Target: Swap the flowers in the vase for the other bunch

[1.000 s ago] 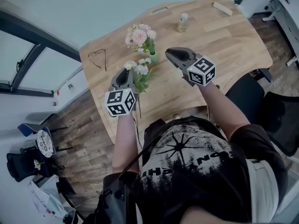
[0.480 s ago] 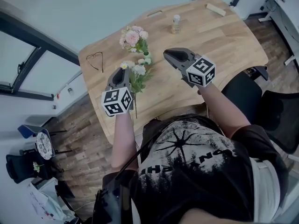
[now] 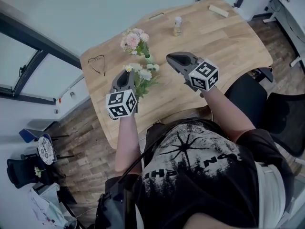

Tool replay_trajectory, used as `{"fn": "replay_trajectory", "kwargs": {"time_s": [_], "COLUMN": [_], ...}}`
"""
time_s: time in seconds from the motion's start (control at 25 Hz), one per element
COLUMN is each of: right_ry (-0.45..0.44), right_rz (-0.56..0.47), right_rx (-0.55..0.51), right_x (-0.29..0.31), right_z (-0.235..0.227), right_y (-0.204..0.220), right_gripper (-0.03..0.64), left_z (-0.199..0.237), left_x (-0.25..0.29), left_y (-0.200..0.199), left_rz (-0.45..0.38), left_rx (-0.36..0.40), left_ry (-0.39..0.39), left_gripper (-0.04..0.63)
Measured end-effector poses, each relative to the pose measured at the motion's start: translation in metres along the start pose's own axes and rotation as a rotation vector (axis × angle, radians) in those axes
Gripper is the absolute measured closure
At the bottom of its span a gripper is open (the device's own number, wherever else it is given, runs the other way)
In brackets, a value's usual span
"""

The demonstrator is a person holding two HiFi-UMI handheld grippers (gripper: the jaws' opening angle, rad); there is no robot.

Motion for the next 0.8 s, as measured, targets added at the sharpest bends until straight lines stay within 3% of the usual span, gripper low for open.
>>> {"fn": "replay_trajectory", "kwargs": {"time_s": [0.8], "right_ry": [0.014], "right_rz": [0.025], "right_rx": [-0.013], "right_x": [-0.007], "right_z": [-0.003], "right_y": [0.007], "right_gripper": [0.591], "left_z": [-0.014], "left_x": [0.014], "left_y": [0.002], "left_rz": [0.005], "left_rx": [0.005], "left_ry": [0.033], "left_gripper": [0.561]}}
Point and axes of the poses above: the fingertips, and each gripper's own axes: x forward along the fingers, z to its left, y out of its underside, the point moved 2 cm from there along -x, backward along the fingers, and after that the axes turned 9 degrees about -z, right-handed, at the moved point
